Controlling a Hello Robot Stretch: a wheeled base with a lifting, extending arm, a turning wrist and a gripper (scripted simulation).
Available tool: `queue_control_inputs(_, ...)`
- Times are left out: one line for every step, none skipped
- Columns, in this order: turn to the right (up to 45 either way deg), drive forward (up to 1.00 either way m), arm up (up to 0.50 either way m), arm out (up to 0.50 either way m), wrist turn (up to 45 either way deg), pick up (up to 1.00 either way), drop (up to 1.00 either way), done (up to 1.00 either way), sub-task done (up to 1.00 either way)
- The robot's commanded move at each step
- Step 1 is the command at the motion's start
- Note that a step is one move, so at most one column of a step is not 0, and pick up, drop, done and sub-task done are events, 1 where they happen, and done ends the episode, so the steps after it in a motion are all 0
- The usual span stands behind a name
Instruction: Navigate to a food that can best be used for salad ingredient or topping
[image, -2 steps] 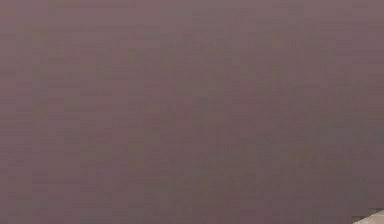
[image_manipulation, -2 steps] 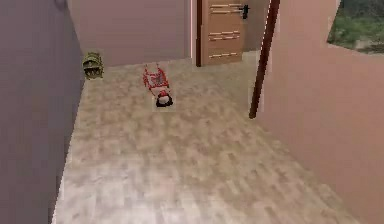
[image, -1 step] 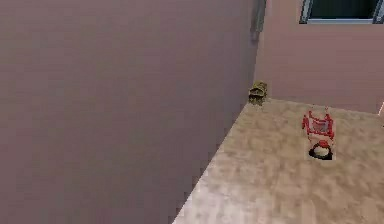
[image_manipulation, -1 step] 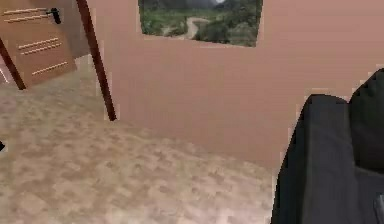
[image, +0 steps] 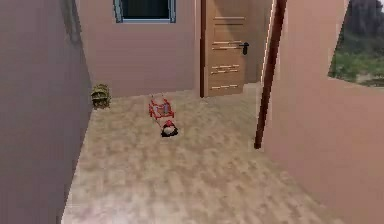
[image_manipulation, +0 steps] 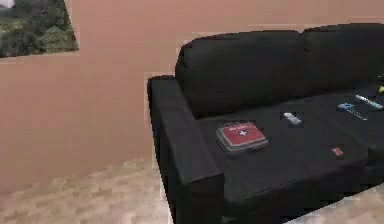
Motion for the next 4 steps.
queue_control_inputs(0.0, 1.00, 0.00, 0.00, 0.0, 0.00, 0.00, 0.00, 0.00)
queue_control_inputs(3.0, 0.00, 0.00, 0.00, 0.0, 0.00, 0.00, 0.00, 0.00)
queue_control_inputs(0.0, 1.00, 0.00, 0.00, 0.0, 0.00, 0.00, 0.00, 0.00)
queue_control_inputs(-3.0, 0.00, 0.00, 0.00, 0.0, 0.00, 0.00, 0.00, 0.00)
